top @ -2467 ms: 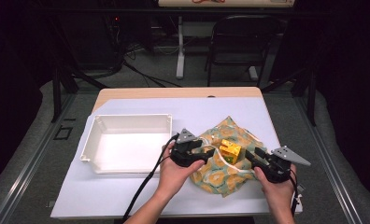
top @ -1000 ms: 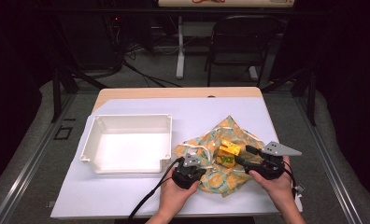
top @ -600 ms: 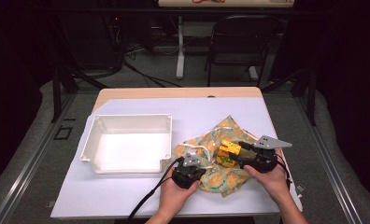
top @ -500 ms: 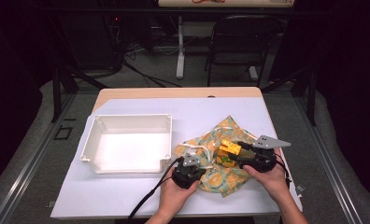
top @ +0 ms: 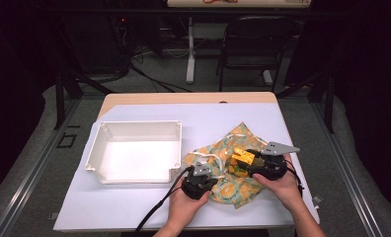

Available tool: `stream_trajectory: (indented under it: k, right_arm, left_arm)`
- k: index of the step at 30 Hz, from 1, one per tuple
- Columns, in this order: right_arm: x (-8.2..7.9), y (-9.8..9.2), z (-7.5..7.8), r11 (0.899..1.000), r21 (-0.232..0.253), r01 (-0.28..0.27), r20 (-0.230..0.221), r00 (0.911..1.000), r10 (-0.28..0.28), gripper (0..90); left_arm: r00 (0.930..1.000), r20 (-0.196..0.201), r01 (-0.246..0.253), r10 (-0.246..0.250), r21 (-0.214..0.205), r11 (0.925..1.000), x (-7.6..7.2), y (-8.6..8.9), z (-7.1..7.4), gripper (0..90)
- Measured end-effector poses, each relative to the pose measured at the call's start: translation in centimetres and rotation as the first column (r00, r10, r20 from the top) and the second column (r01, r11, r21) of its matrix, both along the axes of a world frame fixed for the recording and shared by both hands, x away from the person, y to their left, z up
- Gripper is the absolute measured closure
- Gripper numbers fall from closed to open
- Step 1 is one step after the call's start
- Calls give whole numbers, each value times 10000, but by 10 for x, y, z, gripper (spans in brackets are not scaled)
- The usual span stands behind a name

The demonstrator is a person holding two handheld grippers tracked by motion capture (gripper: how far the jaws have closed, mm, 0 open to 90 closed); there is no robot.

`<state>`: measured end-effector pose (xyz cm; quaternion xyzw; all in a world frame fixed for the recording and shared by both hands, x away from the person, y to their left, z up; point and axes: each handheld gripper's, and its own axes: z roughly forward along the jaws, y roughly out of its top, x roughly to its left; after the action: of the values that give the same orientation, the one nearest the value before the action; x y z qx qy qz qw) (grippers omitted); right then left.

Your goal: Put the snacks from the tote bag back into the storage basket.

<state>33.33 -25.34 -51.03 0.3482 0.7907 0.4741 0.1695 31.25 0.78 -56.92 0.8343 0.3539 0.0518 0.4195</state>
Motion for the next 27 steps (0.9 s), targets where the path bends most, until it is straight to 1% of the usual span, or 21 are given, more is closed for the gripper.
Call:
stream_trajectory:
  k: [7, 12, 14, 19, 25, 27]
  right_arm:
    - [3, 2, -3, 9998, -144, -136, -97, 9999, 134, 388]
    - [6, 4, -6, 9996, -98, -249, -116, 9996, 248, 387]
    - [7, 5, -7, 9993, -193, -321, -173, 9993, 317, 386]
    - [8, 6, -9, 9990, -239, -379, -176, 9991, 374, 391]
    - [8, 6, -12, 9980, -300, -557, -189, 9983, 551, 431]
    - [8, 9, -15, 9965, -486, -673, -227, 9975, 663, 449]
  left_arm:
    - [10000, -17, 0, 0, -17, 10000, 0, 0, 0, 890]
    - [10000, -21, 2, -2, -24, 10000, 0, 0, 0, 890]
    - [10000, -18, 0, 0, -17, 10000, 0, 0, 0, 890]
    - [10000, -23, 1, -1, -25, 10000, 0, 0, 0, 890]
    - [10000, -24, 0, 0, -25, 10000, 0, 0, 0, 890]
    - [10000, -25, 3, -3, -21, 10000, 0, 0, 0, 890]
